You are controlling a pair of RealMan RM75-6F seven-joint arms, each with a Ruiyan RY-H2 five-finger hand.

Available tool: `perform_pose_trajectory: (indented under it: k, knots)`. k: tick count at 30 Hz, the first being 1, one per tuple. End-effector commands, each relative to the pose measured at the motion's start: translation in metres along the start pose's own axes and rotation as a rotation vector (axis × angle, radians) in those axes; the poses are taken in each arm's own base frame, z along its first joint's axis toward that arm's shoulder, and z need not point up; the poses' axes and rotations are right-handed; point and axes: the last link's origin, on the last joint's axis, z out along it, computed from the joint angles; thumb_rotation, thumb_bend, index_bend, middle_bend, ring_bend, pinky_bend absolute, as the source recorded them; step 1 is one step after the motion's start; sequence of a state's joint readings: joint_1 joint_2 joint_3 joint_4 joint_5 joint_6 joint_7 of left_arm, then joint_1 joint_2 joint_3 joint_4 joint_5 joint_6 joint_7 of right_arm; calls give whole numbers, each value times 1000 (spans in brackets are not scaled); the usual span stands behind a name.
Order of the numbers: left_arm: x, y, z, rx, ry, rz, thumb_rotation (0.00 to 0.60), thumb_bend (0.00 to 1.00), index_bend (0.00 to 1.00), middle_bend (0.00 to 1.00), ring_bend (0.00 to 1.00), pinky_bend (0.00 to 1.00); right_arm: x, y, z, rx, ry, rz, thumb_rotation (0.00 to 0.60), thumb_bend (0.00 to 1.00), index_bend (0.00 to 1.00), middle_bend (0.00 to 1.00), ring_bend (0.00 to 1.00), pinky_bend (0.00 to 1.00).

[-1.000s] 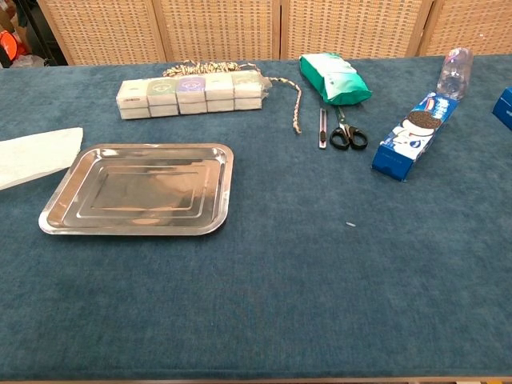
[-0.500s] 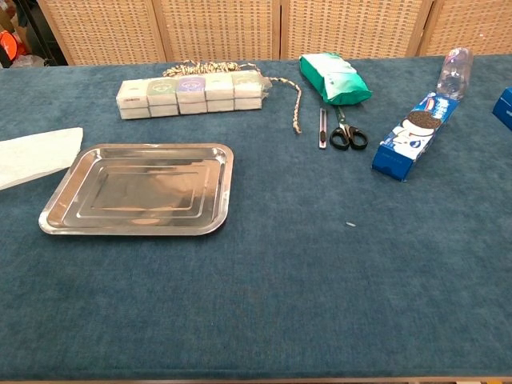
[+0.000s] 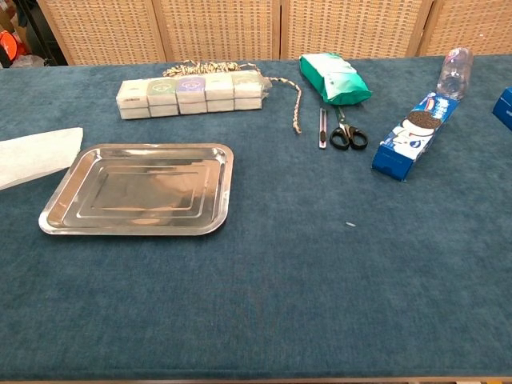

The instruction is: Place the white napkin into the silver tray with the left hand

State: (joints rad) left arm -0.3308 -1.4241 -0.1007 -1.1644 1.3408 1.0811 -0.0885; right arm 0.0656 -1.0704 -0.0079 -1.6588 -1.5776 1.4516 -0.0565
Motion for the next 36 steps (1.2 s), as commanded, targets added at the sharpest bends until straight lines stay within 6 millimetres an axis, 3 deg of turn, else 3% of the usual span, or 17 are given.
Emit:
perform_pose_trajectory:
  k: [1,17,22,36]
  knots:
    - [-5,6,8,-13,5,0,581,320,319,0,0,0,0,0,0,0,1,2,600,0,0,0,0,0]
    - [-20,33,12,-59,-7,-41,580,326,343,7,0,0,2,2,-1,4,8,11,600,0,0,0,0,0]
    - [-22,35,12,-55,-14,-30,581,353,391,16,0,0,3,2,-2,5,12,12,600,0,0,0,0,0]
    - [-24,33,15,-45,0,22,582,359,392,17,0,0,4,2,-3,8,19,15,600,0,0,0,0,0]
